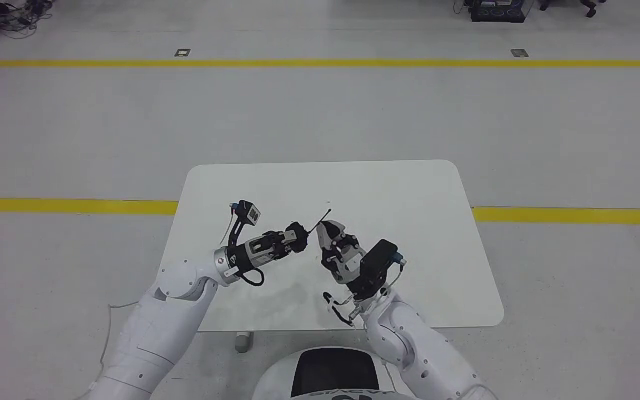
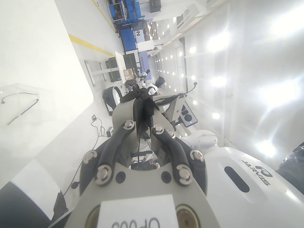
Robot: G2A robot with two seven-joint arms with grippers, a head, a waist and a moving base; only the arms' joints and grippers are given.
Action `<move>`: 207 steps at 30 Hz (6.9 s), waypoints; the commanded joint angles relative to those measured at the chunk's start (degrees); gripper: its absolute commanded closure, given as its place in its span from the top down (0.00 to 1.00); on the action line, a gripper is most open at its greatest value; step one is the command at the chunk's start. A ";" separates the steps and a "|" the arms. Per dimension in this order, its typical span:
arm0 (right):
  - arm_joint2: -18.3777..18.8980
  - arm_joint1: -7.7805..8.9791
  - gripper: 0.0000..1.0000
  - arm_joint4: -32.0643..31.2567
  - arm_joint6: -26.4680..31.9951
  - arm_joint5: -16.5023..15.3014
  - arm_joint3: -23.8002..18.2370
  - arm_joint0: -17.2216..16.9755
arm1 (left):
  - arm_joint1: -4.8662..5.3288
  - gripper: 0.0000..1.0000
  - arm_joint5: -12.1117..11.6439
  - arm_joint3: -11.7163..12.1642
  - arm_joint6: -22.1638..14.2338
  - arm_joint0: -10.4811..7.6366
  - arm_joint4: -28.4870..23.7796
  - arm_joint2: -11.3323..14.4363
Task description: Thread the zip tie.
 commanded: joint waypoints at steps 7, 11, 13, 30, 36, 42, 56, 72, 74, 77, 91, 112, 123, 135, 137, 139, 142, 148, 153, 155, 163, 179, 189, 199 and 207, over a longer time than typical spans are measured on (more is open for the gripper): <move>-0.40 -0.15 0.00 -0.28 0.08 0.65 0.38 0.34 | 0.00 0.00 0.00 0.00 0.00 0.00 0.00 0.00; -0.46 -0.20 0.00 -0.54 0.24 0.95 0.62 0.49 | 0.00 0.00 0.00 0.00 0.00 0.00 0.00 0.00; -0.46 -0.21 0.00 -0.59 0.36 1.06 0.78 0.55 | 0.00 0.00 0.00 0.00 0.00 0.00 0.00 0.00; -0.22 -0.29 0.00 -0.50 0.39 1.48 1.25 0.64 | 0.00 0.00 0.00 0.00 0.00 0.00 0.00 0.00; -0.12 -0.34 0.00 -0.38 -0.18 1.43 1.30 0.74 | 0.00 0.00 0.00 0.00 0.00 0.00 0.00 0.00; -0.13 -0.36 0.00 -0.36 0.25 1.14 1.51 0.89 | 0.00 0.00 0.00 0.00 0.00 0.00 0.00 0.00; 0.20 -0.37 0.00 -0.28 -0.44 0.88 1.28 0.75 | 0.00 0.00 0.00 0.00 0.00 0.00 0.00 0.00; 0.39 -0.26 0.00 -0.33 -0.38 -0.90 1.63 0.77 | 0.00 0.00 0.00 0.00 0.00 0.00 0.00 0.00; 0.42 -0.24 0.00 -0.32 -0.33 -1.00 1.63 0.73 | 0.00 0.00 0.00 0.00 0.00 0.00 0.00 0.00; 0.45 -0.23 0.00 -0.32 -0.22 -1.10 1.63 0.68 | 0.00 0.00 0.00 0.00 0.00 0.00 0.00 0.00; 0.32 -0.29 0.00 -0.24 0.33 -0.98 1.79 0.97 | 0.00 0.00 0.00 0.00 0.00 0.00 0.00 0.00; 0.38 -0.08 0.00 -0.64 0.80 -2.83 1.64 0.72 | 0.00 0.00 0.00 0.00 0.00 0.00 0.00 0.00; 0.20 0.08 0.00 -0.62 1.73 -4.14 1.57 0.59 | 0.00 0.00 0.00 0.00 0.00 0.00 0.00 0.00; -0.47 -0.13 0.00 -0.90 3.05 -1.48 2.07 0.98 | 0.00 0.00 0.00 0.00 0.00 0.00 0.00 0.00; -0.52 -0.16 0.00 -0.97 3.24 -1.06 2.15 1.02 | 0.00 0.00 0.00 0.00 0.00 0.00 0.00 0.00; -0.59 -0.18 0.00 -1.00 3.42 -0.78 2.24 1.06 | 0.00 0.00 0.00 0.00 0.00 0.00 0.00 0.00; -0.70 -0.19 0.00 -1.09 3.85 -0.72 2.42 1.11 | 0.00 0.00 0.00 0.00 0.00 0.00 0.00 0.00; -0.88 -0.18 0.00 -1.18 5.04 -0.60 2.60 1.11 | 0.00 0.00 0.00 0.00 0.00 0.00 0.00 0.00; -0.94 -0.19 0.00 -0.88 5.93 -0.40 2.57 1.17 | 0.00 0.00 0.00 0.00 0.00 0.00 0.00 0.00; -0.99 -0.20 0.00 -0.79 6.15 -0.35 2.61 1.22 | 0.00 0.00 0.00 0.00 0.00 0.00 0.00 0.00; 0.11 -0.05 1.00 -0.43 4.91 0.81 2.83 0.45 | 0.00 0.00 0.00 0.00 0.00 0.00 0.00 0.00; 2.98 1.11 1.00 -10.65 1.50 2.23 3.38 -0.28 | -0.18 0.00 3.89 -0.17 2.26 0.15 -6.81 -0.53; 4.57 3.28 1.00 -20.94 1.07 -0.54 2.85 1.03 | -0.20 0.00 17.68 -1.03 -3.18 0.99 -29.55 -3.24; 3.58 3.66 1.00 -20.94 2.04 0.69 2.45 2.45 | -0.67 0.00 23.71 -0.83 0.61 1.39 -38.40 -2.63; -0.30 5.22 1.00 -20.94 2.21 5.33 3.78 5.90 | -0.65 0.00 29.07 -1.87 3.95 1.41 -42.03 -3.15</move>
